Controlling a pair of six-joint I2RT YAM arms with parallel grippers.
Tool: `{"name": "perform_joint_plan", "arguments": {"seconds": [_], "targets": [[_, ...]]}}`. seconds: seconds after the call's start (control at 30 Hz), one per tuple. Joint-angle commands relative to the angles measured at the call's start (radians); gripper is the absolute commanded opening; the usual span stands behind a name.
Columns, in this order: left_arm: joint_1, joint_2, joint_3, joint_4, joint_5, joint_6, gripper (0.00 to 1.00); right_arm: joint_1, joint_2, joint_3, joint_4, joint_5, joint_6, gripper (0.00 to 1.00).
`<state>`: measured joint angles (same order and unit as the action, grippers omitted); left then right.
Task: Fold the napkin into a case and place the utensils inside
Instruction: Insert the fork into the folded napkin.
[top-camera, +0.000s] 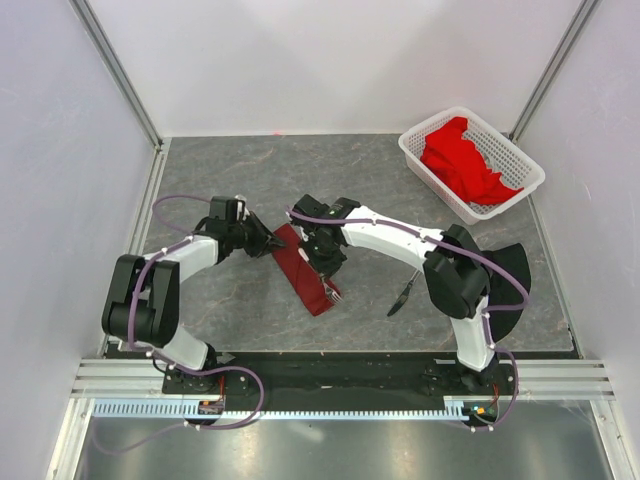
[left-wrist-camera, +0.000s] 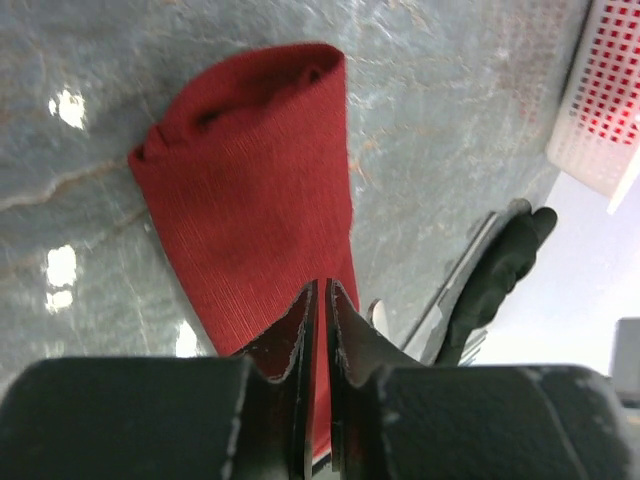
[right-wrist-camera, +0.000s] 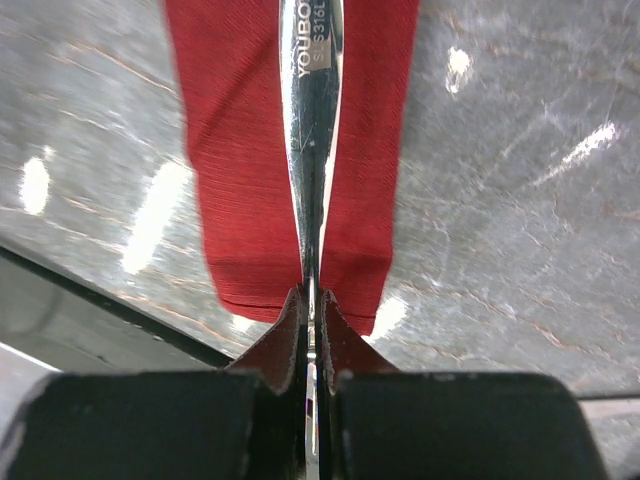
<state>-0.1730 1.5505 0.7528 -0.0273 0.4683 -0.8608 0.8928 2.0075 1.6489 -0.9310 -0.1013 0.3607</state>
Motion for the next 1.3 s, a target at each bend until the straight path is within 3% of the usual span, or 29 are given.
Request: {"name": "perform_joint_plan", "arguments": {"seconds": [0.0,0.67,1.27], "targets": [[0.003,0.072,0.059,0.067,-0.026,-0.009,0.12,0.000,0.028,0.046,-0.074,0.017,-0.034,0.00],[0.004,0.181,0.103,0.115,-0.025,0.003,0.11,-0.020,0.102,0.101,-0.101,-0.021,-0.052,0.00],[0.003,0.181,0.106,0.112,-0.026,0.016,0.11,-0.040,0.086,0.164,-0.147,-0.005,-0.057,0.00]]}}
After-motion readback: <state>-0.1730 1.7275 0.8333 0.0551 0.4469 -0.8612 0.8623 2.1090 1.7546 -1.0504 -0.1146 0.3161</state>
